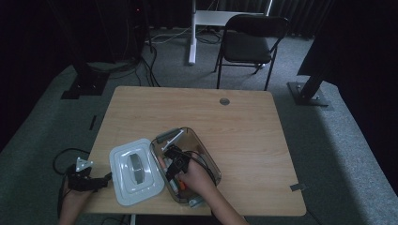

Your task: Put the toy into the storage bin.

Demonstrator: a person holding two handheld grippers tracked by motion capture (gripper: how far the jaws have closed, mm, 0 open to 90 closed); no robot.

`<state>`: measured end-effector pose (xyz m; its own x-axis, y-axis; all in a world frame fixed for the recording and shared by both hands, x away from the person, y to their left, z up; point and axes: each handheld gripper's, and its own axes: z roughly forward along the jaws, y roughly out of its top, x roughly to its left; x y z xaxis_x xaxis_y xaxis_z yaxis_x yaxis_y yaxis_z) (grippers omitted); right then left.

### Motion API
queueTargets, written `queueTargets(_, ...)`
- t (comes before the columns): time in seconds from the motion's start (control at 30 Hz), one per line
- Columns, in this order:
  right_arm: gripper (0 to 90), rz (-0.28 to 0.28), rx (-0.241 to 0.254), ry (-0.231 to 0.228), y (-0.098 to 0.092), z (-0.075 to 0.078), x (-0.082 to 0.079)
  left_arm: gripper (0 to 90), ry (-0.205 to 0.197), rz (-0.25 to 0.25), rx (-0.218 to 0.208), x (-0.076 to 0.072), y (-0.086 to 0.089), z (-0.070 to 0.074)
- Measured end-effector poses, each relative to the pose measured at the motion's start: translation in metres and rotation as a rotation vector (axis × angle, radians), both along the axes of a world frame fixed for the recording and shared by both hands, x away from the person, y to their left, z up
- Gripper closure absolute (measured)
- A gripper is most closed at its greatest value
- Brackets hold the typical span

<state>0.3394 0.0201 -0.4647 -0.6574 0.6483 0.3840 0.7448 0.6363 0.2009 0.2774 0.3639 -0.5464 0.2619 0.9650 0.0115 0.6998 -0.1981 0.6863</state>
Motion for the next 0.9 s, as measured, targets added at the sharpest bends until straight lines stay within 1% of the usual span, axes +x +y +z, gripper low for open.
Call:
queueTargets(0.07, 74.6, -0.005, -0.016, -0.005, 0.0, -0.003, 0.001, 0.8, 0.0, -0.001, 0.0, 0.0, 0.0, 0.0)
queueTargets(0.27, 69.8, 0.0, -0.023, -0.005, 0.001, -0.005, 0.001, 0.8, 0.0, -0.001, 0.0, 0.0, 0.0, 0.0)
queueTargets(0.4, 66.0, -0.01, -0.007, -0.022, -0.004, 0.001, 0.002, 0.8, 0.0, -0.001, 0.0, 0.0, 0.0, 0.0)
queueTargets(0.47, 63.4, -0.01, 0.001, -0.047, -0.009, 0.006, 0.001, 0.8, 0.0, 0.0, 0.0, 0.0, 0.0, 0.0)
queueTargets(0.57, 60.3, -0.018, 0.03, -0.08, -0.018, 0.015, 0.002, 0.8, -0.001, -0.001, 0.002, 0.0, 0.0, 0.0)
queueTargets(0.63, 58.1, -0.025, 0.058, -0.1, -0.028, 0.025, 0.001, 0.8, -0.002, 0.001, -0.001, 0.0, 0.0, 0.0)
queueTargets(0.8, 54.1, -0.045, 0.144, -0.131, -0.053, 0.047, -0.001, 0.8, -0.001, 0.0, 0.0, 0.0, 0.0, 0.0)
queueTargets(0.9, 52.5, -0.065, 0.167, -0.172, -0.069, 0.061, -0.003, 0.8, -0.001, -0.001, 0.0, 0.0, 0.0, 0.0)
